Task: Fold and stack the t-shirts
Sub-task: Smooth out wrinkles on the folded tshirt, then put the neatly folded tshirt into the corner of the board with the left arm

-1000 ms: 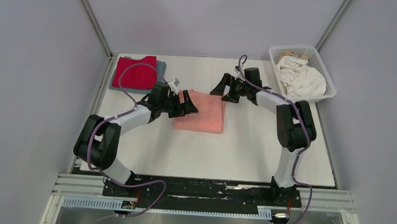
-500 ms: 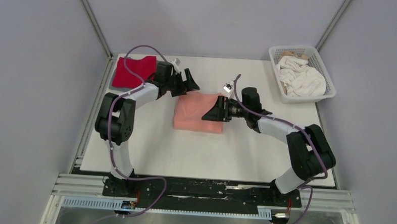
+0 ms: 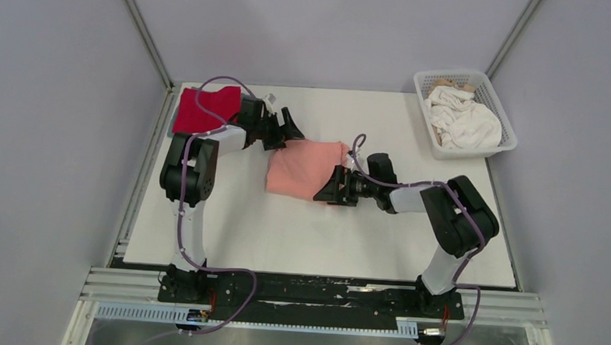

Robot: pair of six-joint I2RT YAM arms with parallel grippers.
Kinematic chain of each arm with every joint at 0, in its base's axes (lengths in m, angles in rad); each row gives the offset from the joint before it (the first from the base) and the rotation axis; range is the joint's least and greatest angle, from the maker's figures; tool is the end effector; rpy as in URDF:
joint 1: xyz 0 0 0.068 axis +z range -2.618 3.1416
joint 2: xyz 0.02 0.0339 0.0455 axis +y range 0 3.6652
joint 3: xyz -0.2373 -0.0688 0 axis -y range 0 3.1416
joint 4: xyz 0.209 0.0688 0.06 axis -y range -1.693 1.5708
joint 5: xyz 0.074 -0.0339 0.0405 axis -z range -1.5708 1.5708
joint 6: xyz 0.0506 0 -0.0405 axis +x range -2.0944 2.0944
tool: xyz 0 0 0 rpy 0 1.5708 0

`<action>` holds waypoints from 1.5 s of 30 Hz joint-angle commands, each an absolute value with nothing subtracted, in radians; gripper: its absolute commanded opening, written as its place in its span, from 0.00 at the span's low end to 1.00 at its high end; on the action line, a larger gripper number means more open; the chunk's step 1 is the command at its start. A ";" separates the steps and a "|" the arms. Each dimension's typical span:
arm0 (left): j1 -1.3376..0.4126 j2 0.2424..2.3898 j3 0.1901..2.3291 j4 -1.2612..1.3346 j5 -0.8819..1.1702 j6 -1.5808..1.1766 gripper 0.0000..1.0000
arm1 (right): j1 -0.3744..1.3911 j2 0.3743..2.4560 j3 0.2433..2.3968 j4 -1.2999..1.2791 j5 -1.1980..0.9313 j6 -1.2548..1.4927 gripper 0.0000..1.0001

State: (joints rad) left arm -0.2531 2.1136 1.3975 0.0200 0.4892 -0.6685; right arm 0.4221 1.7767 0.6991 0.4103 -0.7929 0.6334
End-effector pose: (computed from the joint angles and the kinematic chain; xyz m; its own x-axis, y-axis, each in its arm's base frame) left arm 0.4110 -0.1309 0.1487 -0.8406 -0.3477 -0.4154 0.0626 0.6993 -0.7121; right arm 0.2647 0.1584 0.1223 -0.9273 0.0389 -0.3722 -0.3090 0.4813 0.8203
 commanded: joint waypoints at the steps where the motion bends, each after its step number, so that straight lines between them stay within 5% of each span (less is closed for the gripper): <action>1: -0.245 2.113 1.420 -0.040 0.475 -0.616 1.00 | 0.423 1.726 0.666 0.311 -0.680 0.572 1.00; 13: -0.245 1.719 1.212 -0.116 0.208 -0.522 1.00 | 0.423 1.207 0.625 0.080 -0.363 0.522 1.00; 26: -0.254 1.829 1.137 -0.175 0.268 -0.596 1.00 | 0.424 1.077 0.556 0.017 -0.325 0.534 1.00; 34: -0.349 1.875 1.081 -0.187 0.170 -0.669 0.81 | 0.425 1.070 0.551 0.008 -0.294 0.529 1.00; 41: -0.451 1.943 1.119 -0.247 0.036 -0.740 0.40 | 0.423 1.044 0.533 0.007 -0.235 0.539 1.00; 45: -0.490 1.982 1.190 -0.297 -0.022 -0.725 0.26 | 0.423 1.040 0.528 0.006 -0.223 0.542 1.00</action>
State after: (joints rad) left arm -0.4427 1.9022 1.1591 -0.1661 0.0536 -0.7109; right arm 0.4240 1.0637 0.5331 -0.0116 -0.2577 0.5449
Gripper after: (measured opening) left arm 0.323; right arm 0.998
